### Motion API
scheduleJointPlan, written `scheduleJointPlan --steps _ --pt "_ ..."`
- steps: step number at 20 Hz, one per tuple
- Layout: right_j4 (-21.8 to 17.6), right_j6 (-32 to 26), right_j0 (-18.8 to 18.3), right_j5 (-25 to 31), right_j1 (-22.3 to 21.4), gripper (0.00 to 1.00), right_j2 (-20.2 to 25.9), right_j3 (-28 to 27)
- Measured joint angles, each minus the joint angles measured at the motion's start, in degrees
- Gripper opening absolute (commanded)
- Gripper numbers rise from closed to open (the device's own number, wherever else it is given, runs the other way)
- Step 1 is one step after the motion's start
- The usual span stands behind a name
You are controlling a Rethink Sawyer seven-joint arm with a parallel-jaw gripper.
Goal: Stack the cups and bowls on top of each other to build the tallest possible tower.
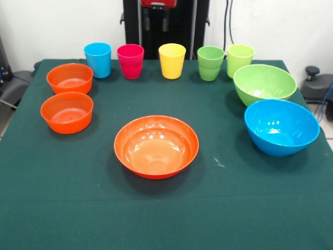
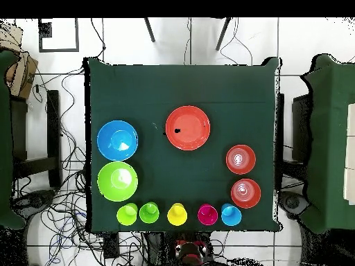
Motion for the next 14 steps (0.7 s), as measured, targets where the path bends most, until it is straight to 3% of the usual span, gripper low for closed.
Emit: scheduleJointPlan --steps 14 --pt "0.40 0.00 -0.21 4.46 -1.68 1.00 3.10 -0.35"
